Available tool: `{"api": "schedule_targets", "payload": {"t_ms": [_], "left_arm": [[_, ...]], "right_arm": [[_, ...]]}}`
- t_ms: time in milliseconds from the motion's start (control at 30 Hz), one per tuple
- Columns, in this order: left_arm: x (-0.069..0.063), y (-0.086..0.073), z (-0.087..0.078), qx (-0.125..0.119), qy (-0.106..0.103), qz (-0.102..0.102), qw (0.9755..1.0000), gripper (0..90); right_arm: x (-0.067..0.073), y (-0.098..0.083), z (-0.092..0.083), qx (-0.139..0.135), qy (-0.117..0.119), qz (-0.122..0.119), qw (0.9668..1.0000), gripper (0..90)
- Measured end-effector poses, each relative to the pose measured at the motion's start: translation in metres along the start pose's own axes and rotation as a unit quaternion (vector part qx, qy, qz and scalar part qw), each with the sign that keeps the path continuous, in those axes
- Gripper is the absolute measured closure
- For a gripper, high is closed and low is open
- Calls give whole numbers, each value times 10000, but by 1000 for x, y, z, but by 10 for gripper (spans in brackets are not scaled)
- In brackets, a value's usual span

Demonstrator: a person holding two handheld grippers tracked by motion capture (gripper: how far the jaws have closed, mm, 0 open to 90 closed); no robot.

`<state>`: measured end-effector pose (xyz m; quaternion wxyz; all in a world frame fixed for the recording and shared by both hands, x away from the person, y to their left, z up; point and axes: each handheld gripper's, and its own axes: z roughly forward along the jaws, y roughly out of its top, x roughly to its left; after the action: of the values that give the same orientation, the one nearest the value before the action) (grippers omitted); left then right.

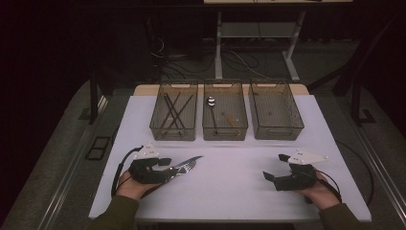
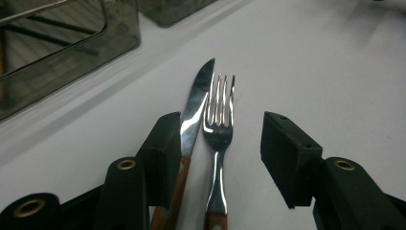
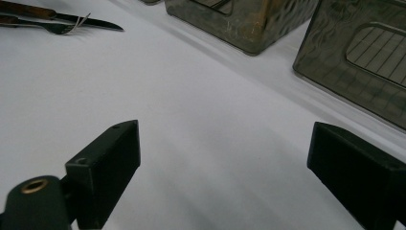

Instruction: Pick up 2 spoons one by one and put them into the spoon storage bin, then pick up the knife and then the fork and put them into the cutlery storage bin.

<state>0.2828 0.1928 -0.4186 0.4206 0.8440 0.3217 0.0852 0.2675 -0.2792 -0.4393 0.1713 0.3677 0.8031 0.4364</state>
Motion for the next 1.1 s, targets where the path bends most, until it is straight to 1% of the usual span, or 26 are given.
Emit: {"api": "schedule_targets", "payload": {"t_ms": [67, 100, 267, 333, 433, 467, 533, 600, 633, 733, 767, 800, 867, 900, 1000, 1100], "left_arm": [[-1, -5, -3, 3, 42, -49, 10000, 504], [-1, -7, -5, 44, 65, -6, 10000, 510], [-5, -17, -7, 148, 92, -19, 9998, 558], [-4, -20, -7, 188, 114, -16, 9998, 586], [-3, -23, -6, 313, 115, -21, 9994, 620], [-4, -24, -4, 282, 107, -70, 9995, 628], [-3, -25, -3, 352, 95, -30, 9993, 643], [-2, -26, 0, 436, 93, -56, 9990, 655], [-2, -27, 1, 544, 104, -14, 9985, 666], [-3, -28, 4, 615, 56, 26, 9981, 690], [-3, -28, 5, 684, 51, 67, 9976, 697], [-3, -28, 6, 684, 60, 106, 9976, 704], [-4, -29, 6, 696, 118, 137, 9974, 726], [-4, -29, 6, 719, 143, 199, 9971, 742], [-7, -29, 7, 732, 204, 337, 9965, 749], [-8, -28, 7, 769, 236, 394, 9960, 759]], "right_arm": [[0, 0, 0, 3, 1, -1, 10000, 110], [0, 0, 0, 9, 1, -3, 10000, 110], [1, 0, -1, 5, 9, 2, 10000, 111], [1, 0, 0, -6, 9, 8, 10000, 110], [0, 0, 0, 19, 2, -8, 10000, 110], [0, 0, 0, 16, 1, -3, 10000, 110], [1, 0, 0, 1, 14, 2, 10000, 110], [1, 1, 0, 6, 26, 10, 10000, 110], [1, 0, 1, 0, 33, -1, 10000, 110], [0, 0, 0, 16, 20, -17, 10000, 111], [0, 0, 0, 0, 14, 2, 10000, 110], [0, 0, 0, -13, 26, 17, 10000, 110], [1, 0, 0, 20, 34, -28, 10000, 110], [2, 0, 0, 19, 35, -20, 10000, 110], [2, 0, 1, 18, 25, -25, 10000, 111], [2, 0, 1, 19, 19, -25, 10000, 110]]}}
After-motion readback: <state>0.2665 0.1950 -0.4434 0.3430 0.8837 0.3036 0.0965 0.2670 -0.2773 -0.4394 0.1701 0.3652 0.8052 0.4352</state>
